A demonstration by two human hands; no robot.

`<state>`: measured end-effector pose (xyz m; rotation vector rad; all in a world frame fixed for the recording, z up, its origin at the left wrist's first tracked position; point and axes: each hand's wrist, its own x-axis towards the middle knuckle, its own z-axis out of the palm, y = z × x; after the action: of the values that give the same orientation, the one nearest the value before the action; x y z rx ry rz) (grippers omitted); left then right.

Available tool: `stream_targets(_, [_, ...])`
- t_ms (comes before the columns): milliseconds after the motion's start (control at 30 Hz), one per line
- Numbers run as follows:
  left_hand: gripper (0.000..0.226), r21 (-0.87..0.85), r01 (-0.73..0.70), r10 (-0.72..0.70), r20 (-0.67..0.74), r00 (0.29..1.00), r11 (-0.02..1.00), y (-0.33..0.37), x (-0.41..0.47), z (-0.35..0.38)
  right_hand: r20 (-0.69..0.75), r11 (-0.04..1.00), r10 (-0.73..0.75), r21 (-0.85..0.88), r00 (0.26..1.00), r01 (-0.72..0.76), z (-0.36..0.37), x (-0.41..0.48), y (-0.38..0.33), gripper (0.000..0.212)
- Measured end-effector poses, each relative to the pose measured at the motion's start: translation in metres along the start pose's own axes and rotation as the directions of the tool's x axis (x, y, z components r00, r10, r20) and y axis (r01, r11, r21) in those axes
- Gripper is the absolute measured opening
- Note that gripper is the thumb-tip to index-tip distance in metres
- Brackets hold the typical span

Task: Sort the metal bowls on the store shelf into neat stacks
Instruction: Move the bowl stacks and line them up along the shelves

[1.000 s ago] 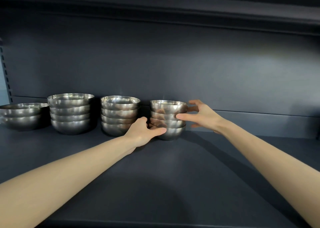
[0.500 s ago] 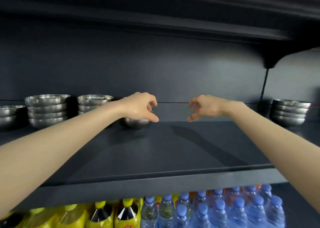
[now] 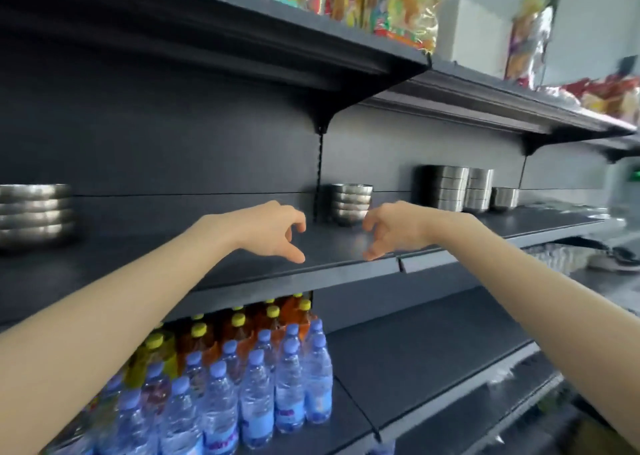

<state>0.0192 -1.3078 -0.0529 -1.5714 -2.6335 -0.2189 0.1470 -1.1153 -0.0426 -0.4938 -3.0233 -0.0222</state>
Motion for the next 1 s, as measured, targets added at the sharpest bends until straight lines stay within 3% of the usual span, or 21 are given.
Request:
stream_targets(167, [0.056,0.051,-0.088,0.083,0.080,0.993,0.995,0.088,0.053,0.014,0.026,0.995,0.098,-0.023,0.995,-0.097,-0.004,-0.039,0.092,0.061])
stream_targets(433, [0.056,0.026,-0.205,0.205,0.018,0.979,0.978,0.171,0.150,0.026,0.008,0.983,0.178,0.051,0.984,-0.178,0.005,-0.046,0.210,0.063])
stream_targets(733, [0.052,0.018,-0.141,0.141,-0.020,0.990,0.990,0.182,0.267,0.053,0.005,0.991,0.124,0.056,0.992,-0.124,0.010,0.031,0.305,0.061])
stream_targets(1000, [0.053,0.006,0.010,-0.010,-0.045,0.999,1.000,0.153,0.329,0.060,-0.019,0.994,0.014,0.111,1.000,-0.012,0.011,0.133,0.350,0.061])
